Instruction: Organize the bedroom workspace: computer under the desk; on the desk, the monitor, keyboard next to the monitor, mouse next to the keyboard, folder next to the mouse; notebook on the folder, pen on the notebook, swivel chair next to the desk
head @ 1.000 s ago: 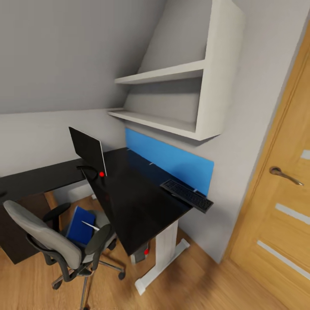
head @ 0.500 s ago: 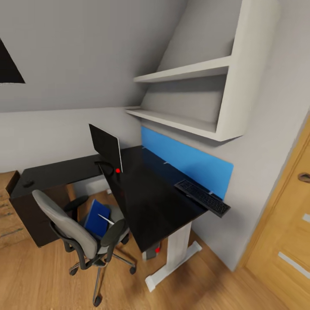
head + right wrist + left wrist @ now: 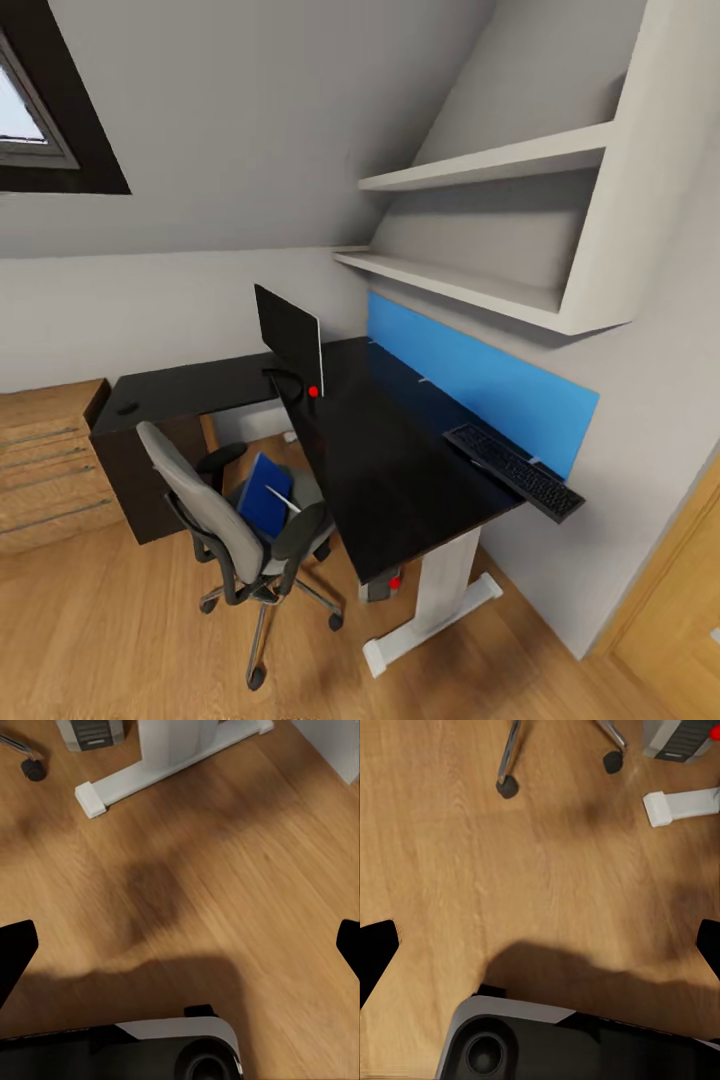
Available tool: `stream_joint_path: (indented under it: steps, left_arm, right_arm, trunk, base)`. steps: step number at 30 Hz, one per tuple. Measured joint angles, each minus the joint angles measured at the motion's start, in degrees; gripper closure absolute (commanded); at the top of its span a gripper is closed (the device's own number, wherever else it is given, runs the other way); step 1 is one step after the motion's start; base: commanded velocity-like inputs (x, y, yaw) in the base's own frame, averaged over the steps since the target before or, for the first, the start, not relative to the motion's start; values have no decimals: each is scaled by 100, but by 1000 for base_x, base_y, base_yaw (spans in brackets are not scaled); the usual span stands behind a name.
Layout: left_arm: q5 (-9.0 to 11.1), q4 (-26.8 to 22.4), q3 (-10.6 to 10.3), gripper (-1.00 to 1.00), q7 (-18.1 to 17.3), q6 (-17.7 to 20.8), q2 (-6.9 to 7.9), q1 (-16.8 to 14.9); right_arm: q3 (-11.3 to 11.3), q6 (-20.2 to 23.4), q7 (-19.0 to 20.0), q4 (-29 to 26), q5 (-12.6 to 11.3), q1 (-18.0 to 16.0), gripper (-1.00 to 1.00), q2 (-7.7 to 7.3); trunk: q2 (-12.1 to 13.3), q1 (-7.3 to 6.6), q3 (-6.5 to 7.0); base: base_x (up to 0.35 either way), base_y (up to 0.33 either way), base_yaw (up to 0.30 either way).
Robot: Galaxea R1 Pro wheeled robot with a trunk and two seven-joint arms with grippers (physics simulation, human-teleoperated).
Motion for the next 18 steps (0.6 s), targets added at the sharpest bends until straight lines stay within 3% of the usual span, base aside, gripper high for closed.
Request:
stream_joint_path:
  steps: [18]
  left_arm:
    - [0, 0, -4, -100, 0, 0, -4, 0]
  right_arm:
    - [12, -93, -117, 10, 2, -1, -100, 12]
  trunk:
    - [0, 0, 0]
  base:
    - [0, 0, 254]
